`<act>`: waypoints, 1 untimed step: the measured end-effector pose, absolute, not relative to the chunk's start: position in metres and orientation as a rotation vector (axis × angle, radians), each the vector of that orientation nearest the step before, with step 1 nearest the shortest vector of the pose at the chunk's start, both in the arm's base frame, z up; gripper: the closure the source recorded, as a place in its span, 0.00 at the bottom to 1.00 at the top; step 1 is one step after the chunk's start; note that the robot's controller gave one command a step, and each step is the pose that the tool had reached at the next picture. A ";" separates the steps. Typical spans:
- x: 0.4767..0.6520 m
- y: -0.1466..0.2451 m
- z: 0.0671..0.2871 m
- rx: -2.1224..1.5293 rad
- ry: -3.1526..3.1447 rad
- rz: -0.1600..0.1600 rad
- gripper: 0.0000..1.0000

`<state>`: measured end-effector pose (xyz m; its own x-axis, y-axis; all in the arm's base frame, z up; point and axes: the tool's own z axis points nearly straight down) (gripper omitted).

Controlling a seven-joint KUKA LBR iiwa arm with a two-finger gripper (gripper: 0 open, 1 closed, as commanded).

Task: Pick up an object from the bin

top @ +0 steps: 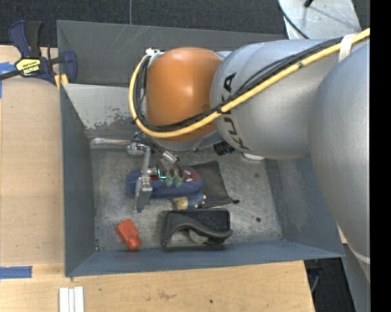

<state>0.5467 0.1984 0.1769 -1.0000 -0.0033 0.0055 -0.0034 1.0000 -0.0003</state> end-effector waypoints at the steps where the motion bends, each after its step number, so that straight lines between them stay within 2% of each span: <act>1: 0.571 0.158 0.071 -0.377 -3.125 -0.005 0.00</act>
Offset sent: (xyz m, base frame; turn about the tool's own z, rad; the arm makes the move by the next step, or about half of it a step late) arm 0.0223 -0.0406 -0.1069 0.2436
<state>0.5711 0.1577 0.0712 -0.9712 0.2380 -0.0056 0.2380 0.9713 0.0040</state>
